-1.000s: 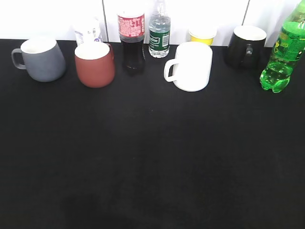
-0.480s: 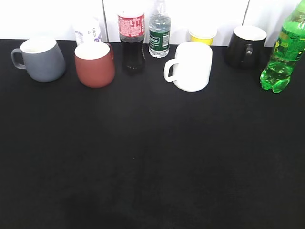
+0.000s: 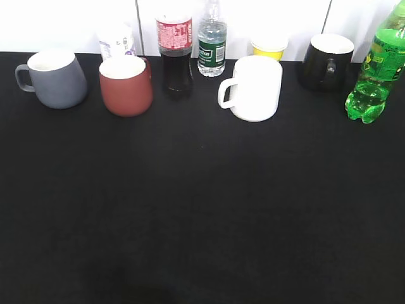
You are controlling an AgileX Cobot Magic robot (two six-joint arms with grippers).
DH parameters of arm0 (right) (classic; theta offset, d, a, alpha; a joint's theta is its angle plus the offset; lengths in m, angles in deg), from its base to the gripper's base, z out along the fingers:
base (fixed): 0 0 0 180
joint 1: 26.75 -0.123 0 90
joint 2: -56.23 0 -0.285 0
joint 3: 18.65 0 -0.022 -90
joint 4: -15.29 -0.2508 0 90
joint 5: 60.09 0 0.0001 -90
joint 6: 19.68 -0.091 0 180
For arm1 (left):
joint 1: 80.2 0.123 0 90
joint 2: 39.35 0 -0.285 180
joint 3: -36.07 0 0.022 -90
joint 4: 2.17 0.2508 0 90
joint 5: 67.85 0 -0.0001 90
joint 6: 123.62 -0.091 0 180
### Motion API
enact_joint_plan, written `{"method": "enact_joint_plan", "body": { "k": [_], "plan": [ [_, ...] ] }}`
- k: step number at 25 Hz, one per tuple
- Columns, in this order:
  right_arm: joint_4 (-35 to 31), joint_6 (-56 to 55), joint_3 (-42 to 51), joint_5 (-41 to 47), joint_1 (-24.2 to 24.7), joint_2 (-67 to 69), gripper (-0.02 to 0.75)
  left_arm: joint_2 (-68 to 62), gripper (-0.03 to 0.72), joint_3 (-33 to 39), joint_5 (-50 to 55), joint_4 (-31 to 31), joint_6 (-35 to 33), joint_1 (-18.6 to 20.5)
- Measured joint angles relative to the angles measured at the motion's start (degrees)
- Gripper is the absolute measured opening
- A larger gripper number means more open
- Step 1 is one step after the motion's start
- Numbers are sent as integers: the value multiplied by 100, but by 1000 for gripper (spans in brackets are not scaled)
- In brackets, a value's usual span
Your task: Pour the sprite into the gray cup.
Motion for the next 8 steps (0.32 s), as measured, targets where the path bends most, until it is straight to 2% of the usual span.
{"method": "enact_joint_plan", "body": {
  "k": [8],
  "plan": [
    [0,0,0,0,0,0,587,0,237,0,0,0,0,0]
  ]
}}
